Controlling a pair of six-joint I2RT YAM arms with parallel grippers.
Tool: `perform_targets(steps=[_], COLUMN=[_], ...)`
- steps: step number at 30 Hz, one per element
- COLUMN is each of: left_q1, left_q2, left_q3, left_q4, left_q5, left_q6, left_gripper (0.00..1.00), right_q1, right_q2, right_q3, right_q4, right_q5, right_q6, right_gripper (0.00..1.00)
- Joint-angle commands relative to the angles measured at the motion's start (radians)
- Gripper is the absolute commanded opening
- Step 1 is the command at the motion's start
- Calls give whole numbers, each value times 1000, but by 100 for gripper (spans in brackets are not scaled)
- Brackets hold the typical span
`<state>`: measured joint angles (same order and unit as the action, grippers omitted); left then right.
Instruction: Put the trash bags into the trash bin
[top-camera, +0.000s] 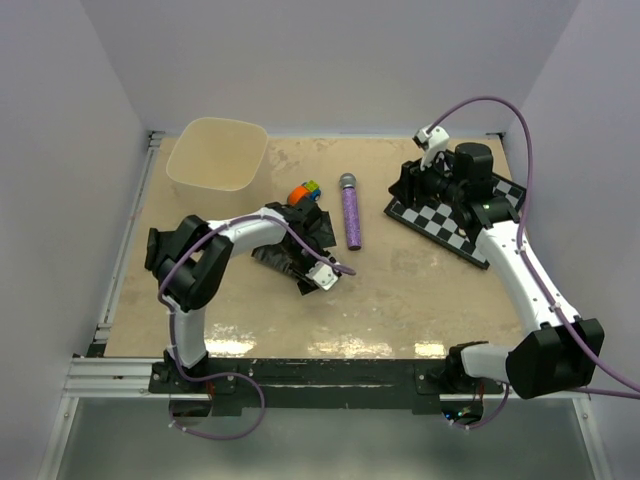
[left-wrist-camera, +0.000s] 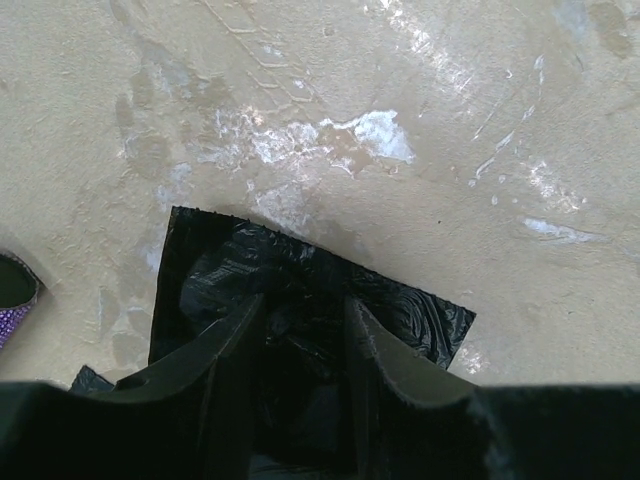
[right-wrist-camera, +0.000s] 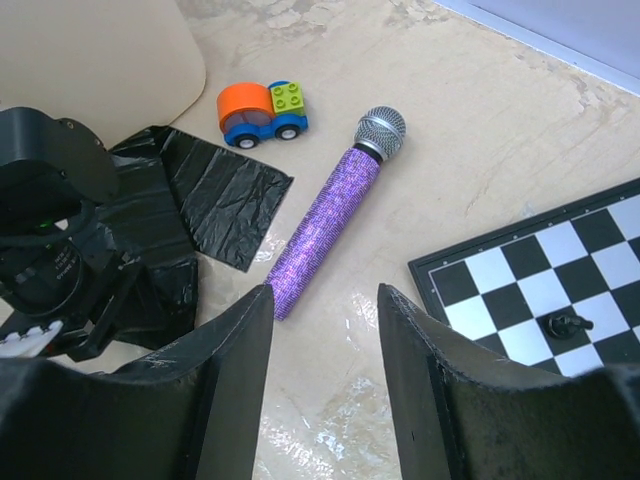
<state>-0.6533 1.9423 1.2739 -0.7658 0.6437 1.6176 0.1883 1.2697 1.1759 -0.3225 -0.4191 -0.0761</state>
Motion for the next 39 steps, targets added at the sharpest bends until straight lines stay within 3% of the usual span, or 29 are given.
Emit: perform_targets(steps=[1, 8, 13, 17, 23, 26, 32, 33, 35, 36, 39], left_q1=[-34, -86, -86, -71, 15, 49, 72, 60, 32, 14, -37], left_q2=[78, 127, 121, 72, -8, -63, -131, -138, -163, -177, -191], left_q3=[-21, -50, -59, 20, 231, 236, 139, 113, 40, 10, -59], left_q4=[-78, -138, -167, -197, -182, -136, -80, -76, -8, 31, 185], left_q5=[-85, -245, -259, -117, 177, 229, 237, 232, 211, 200, 140], left_q6=[83, 97, 42, -65, -388, -496, -535, -488, -457, -431, -403], left_gripper=[41, 15, 0, 0, 0, 0, 0, 5, 36, 44, 57], right_q1=[-9, -16, -21, -23, -23, -23, -23, -21, -21, -21, -21], right_q2=[-3, -1, -7, -6, -15, -20, -21, -21, -21, -15, -7], right_q3=[10, 14, 8, 13, -38, -84, -163, -170, -168, -164, -144], right_q4=[43, 37, 36, 34, 26, 25, 33, 36, 40, 40, 51], right_q5=[-33, -43, -47, -50, -41, -67, -141, -139, -129, -130, -129], right_q6=[22, 24, 21, 7, -36, -39, -7, 2, 24, 29, 42], right_gripper=[50, 50, 50, 49, 48, 47, 47, 47, 48, 48, 49])
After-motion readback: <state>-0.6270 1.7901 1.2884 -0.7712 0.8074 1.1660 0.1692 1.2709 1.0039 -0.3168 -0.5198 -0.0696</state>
